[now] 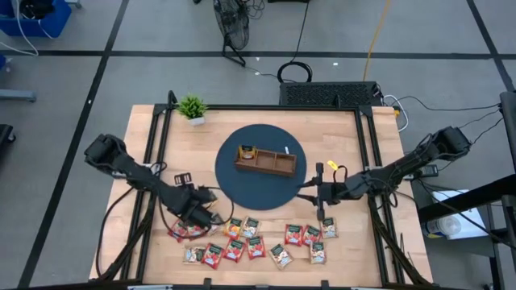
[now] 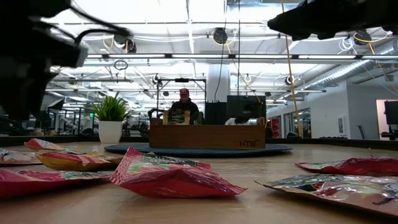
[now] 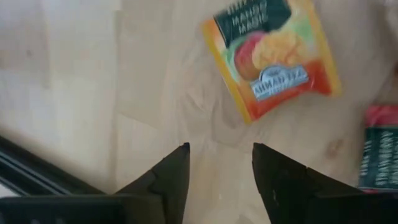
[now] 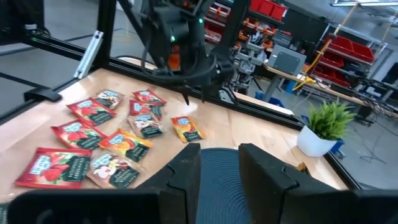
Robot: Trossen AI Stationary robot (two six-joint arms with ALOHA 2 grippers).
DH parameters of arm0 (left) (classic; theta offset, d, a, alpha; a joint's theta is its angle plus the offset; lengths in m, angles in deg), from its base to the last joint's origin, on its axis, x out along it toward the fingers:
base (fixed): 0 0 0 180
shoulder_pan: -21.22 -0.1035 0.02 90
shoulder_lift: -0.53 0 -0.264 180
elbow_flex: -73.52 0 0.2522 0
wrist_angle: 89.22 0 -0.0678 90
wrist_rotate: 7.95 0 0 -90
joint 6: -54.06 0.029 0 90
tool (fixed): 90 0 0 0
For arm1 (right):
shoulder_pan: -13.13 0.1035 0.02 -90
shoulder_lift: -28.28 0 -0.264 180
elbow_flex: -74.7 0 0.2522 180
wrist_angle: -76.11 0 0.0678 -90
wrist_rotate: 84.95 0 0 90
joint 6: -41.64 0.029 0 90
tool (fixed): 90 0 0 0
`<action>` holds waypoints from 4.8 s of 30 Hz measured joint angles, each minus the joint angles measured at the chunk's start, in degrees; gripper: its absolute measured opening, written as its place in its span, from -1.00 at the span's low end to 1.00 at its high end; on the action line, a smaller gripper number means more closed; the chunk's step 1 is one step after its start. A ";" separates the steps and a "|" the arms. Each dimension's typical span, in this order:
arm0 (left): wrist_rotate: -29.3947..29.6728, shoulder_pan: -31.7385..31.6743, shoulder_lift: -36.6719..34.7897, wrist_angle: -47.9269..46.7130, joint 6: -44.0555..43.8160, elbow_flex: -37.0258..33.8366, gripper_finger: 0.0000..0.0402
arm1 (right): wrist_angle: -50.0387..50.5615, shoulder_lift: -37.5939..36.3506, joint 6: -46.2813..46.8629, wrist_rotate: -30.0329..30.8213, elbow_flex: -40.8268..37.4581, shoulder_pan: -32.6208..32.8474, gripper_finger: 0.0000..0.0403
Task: Pick & Place Tea
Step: Put the yellow tea bag into the left section of the wooden organizer
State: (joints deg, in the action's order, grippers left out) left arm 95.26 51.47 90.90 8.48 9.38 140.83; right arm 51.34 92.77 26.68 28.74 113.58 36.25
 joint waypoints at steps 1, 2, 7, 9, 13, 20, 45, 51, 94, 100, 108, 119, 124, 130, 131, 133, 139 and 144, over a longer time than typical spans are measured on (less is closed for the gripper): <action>-0.11 0.34 0.00 0.62 0.02 -0.82 -0.10 | -0.06 0.02 -0.29 0.00 0.00 0.26 -0.51; -0.13 0.48 0.00 1.18 0.34 -1.70 -0.10 | -0.08 0.02 -0.54 0.00 0.00 0.46 -0.51; 0.39 1.06 0.00 6.38 6.98 -4.34 -0.10 | -0.26 0.02 -0.62 0.00 0.00 1.17 -0.51; 0.56 1.34 0.00 10.16 11.02 -5.05 -0.09 | -0.26 0.00 -0.70 0.00 0.00 1.42 -0.51; 2.29 1.42 0.00 16.07 17.78 -5.80 -0.09 | -0.24 0.02 -0.11 0.00 0.00 1.44 -0.51; 8.03 1.40 0.00 17.76 22.38 -5.85 -0.10 | -0.15 0.00 0.43 0.00 0.00 1.44 -0.51; 8.85 1.29 0.90 29.84 21.85 -11.58 -0.10 | -0.26 0.02 0.33 0.00 0.00 1.42 -0.51; 9.78 1.40 1.10 30.60 22.14 -11.76 -0.51 | -0.27 0.02 0.34 0.00 0.00 1.42 -0.51; 47.98 -16.63 1.16 59.35 95.96 4.07 -0.96 | -25.50 32.28 40.02 -41.64 17.90 -34.65 -0.51; 51.90 -16.63 1.16 59.72 100.79 4.07 -0.96 | -25.13 32.94 39.80 -40.24 18.29 -34.69 -0.51; 63.28 -14.74 1.11 59.90 104.20 4.07 -0.96 | -25.07 32.93 39.36 -40.21 18.27 -34.67 -0.51; 61.67 -14.49 1.11 61.64 104.62 4.07 -0.96 | -25.46 32.93 39.34 -35.67 19.10 -34.81 -0.51; 58.47 -14.94 1.11 66.54 107.96 4.07 -0.96 | -25.03 32.93 39.32 -35.71 19.80 -34.78 -0.51; 57.27 -15.91 1.11 69.57 110.00 4.07 -0.96 | -25.00 32.93 37.17 -35.87 19.85 -34.67 -0.55; 57.22 -16.09 1.11 69.63 109.95 4.07 -0.96 | -25.07 32.93 36.73 -35.89 19.85 -34.67 -0.59; 56.04 -16.46 1.11 69.63 109.15 4.07 -0.96 | -25.07 32.93 36.68 -35.87 19.85 -34.67 -0.73; 52.89 -16.87 1.09 69.56 104.45 4.07 -0.93 | -25.03 32.93 31.73 -33.20 19.85 -33.29 -0.99; 50.68 -16.18 1.09 69.57 85.52 4.07 -0.91 | -23.98 31.79 22.69 -26.42 19.85 -30.62 -1.00</action>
State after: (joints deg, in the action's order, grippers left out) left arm 145.94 35.29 91.99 78.05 94.90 144.90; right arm 27.37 124.56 49.37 2.31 133.43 5.63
